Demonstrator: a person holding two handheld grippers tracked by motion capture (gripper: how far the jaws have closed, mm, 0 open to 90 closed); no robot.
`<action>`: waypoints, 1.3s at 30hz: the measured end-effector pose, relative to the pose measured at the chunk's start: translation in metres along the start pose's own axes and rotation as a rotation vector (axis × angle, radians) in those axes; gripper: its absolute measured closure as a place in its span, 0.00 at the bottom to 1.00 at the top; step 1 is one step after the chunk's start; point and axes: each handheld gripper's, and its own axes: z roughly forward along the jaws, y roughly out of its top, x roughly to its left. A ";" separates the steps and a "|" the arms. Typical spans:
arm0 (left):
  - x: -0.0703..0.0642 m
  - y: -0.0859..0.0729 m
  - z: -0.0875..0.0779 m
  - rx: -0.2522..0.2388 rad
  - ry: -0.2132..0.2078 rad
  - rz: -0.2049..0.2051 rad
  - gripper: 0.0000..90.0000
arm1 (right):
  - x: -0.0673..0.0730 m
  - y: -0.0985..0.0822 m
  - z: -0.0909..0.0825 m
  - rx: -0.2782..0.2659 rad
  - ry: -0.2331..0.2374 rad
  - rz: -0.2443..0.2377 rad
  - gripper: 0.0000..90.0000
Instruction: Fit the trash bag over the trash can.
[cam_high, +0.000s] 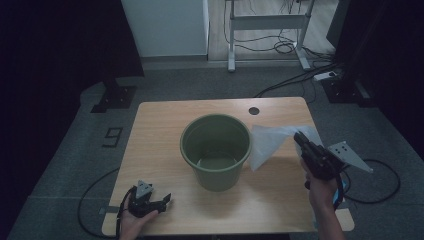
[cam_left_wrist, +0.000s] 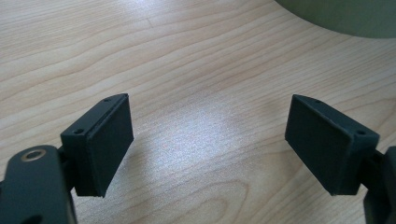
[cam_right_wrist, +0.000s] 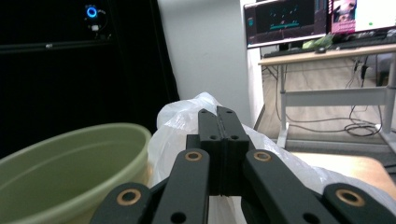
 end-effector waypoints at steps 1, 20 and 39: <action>0.000 0.000 0.000 0.000 0.000 0.000 0.17 | 0.000 0.004 0.000 -0.005 -0.001 0.002 0.99; 0.001 0.000 0.000 0.002 -0.008 -0.008 0.17 | 0.025 0.071 0.004 -0.108 0.025 -0.050 0.99; 0.002 -0.001 -0.001 -0.001 -0.014 -0.011 0.17 | 0.076 0.134 0.023 -0.189 0.088 -0.110 0.99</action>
